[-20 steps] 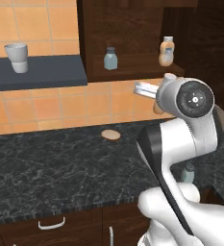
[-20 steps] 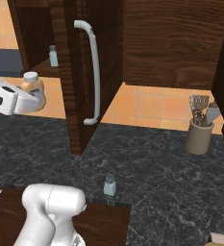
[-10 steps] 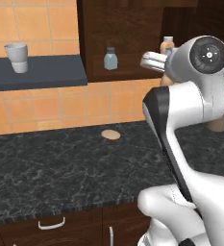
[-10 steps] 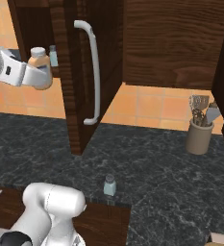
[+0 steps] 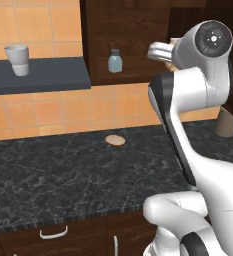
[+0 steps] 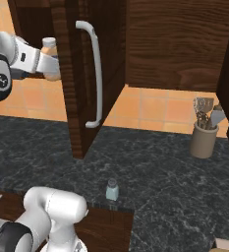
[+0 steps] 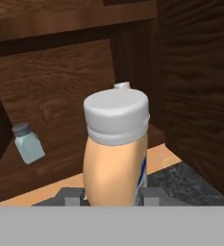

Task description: Put the shaker and condiment bottle from the counter next to their counterparts in the cabinet.

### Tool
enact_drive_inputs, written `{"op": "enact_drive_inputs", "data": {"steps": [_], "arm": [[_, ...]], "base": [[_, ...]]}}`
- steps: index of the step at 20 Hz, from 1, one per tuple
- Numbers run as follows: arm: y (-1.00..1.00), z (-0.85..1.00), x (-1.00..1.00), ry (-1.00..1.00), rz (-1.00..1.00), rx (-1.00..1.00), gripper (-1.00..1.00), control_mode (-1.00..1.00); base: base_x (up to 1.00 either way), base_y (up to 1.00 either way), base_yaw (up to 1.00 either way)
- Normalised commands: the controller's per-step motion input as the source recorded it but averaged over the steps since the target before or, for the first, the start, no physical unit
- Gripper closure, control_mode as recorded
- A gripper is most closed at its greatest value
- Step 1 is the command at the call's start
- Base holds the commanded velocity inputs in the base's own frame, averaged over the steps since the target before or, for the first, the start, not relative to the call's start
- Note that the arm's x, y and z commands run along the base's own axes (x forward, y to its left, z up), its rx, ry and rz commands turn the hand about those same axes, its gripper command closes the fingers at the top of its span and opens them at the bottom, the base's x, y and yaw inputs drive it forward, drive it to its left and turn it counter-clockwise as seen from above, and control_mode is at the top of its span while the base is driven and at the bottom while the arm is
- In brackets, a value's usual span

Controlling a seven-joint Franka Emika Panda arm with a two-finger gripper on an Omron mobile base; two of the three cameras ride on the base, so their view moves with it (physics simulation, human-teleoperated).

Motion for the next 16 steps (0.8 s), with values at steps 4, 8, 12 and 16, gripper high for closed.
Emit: {"op": "enact_drive_inputs", "data": {"steps": [4, 8, 12, 16], "arm": [[-0.14, 0.00, 0.39, -0.04, 0.00, -0.06, 1.00, -1.00], [-0.13, 0.00, 0.38, -0.06, 0.00, -0.08, 1.00, -1.00], [-0.07, 0.00, 0.40, 0.00, 0.00, -0.05, 1.00, -1.00], [-0.05, 0.00, 0.45, 0.00, 0.00, -0.02, 1.00, -1.00]], "base": [[0.00, 0.00, 0.00], [0.00, 0.00, 0.00], [0.00, 0.00, 0.00], [0.00, 0.00, 0.00]]}}
